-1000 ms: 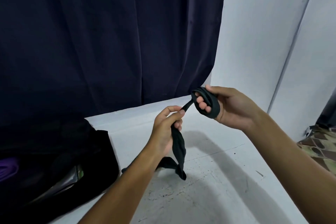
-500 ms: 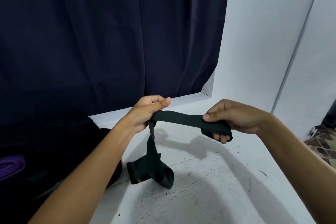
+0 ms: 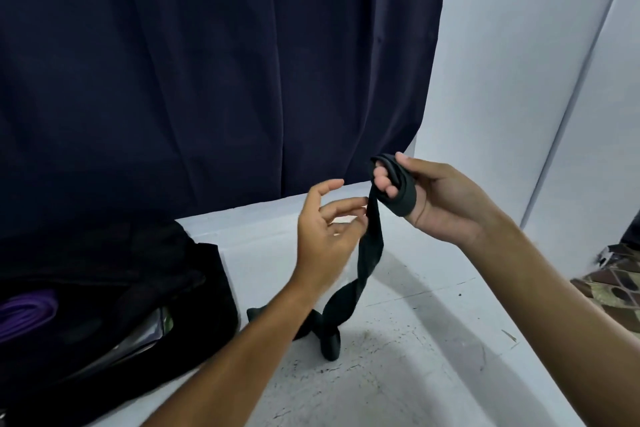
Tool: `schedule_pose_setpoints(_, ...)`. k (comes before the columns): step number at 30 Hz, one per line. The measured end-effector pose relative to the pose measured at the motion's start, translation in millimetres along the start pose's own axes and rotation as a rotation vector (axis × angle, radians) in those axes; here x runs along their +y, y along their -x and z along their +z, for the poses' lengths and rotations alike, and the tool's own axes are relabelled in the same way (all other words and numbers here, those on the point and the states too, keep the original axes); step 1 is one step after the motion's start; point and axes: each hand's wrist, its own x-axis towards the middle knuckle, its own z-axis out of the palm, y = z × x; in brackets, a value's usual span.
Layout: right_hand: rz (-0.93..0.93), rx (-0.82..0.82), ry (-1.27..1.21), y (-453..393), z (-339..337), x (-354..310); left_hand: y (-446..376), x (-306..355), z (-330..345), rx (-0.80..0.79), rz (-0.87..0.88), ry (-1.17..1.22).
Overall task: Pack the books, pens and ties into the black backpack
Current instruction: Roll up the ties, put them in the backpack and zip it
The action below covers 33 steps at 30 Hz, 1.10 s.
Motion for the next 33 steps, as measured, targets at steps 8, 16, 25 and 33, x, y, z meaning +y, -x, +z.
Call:
schedule_pose_setpoints(8,0.002,-0.059,-0.013,1.2,15.4,3.0,-5.7,-7.5,23.3,0.174,-0.065,0.038)
schedule_pose_setpoints(16,0.015,-0.09,0.009,1.7,19.5,6.9,-20.0,-9.6,27.7,0.249,0.015,-0.046)
schedule_pose_setpoints(25,0.056,0.139,0.297,-0.2,0.2,-9.1,-22.7,-17.7,-12.1,-0.057,-0.079,-0.12)
schedule_pose_setpoints(33,-0.024,0.135,-0.035,-14.2,-13.0,6.4,-8.8,-13.3,-13.7,-0.152,-0.247,-0.03)
